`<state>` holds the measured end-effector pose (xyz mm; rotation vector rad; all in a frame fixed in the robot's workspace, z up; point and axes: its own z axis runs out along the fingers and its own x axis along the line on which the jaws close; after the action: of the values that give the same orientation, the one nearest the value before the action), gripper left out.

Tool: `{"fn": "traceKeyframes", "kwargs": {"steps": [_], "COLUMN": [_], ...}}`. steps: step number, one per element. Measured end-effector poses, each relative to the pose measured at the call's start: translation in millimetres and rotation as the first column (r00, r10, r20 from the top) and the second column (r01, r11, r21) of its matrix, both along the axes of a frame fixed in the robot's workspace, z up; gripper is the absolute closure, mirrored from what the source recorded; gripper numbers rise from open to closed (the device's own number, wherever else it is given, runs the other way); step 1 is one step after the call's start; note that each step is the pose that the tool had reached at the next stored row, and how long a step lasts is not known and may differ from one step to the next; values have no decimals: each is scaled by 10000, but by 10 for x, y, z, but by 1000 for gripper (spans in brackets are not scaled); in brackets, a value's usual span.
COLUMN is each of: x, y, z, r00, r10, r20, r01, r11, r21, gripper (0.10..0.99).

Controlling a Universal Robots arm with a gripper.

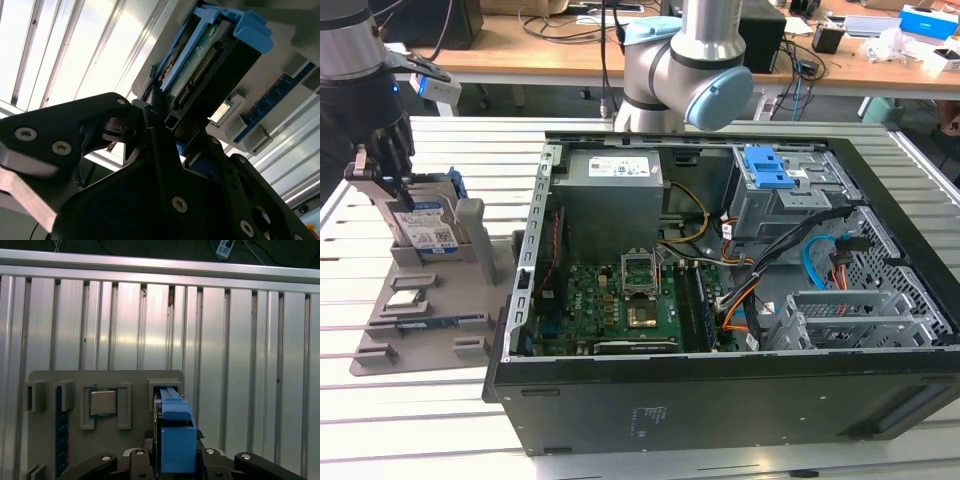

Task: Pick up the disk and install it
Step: 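Pick up the disk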

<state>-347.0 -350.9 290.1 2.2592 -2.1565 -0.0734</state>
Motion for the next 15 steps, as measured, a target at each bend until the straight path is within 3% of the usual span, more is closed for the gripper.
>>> {"fn": "traceKeyframes", "kwargs": {"steps": [8, 15], "x": [1, 2], "y": [1, 3], "z": [7, 128], "r00": [10000, 10000], "r10": [0, 1], "r20": [4, 0], "r01": [0, -1], "r11": [10000, 10000], "r21": [1, -1], "gripper": [718, 718]}}
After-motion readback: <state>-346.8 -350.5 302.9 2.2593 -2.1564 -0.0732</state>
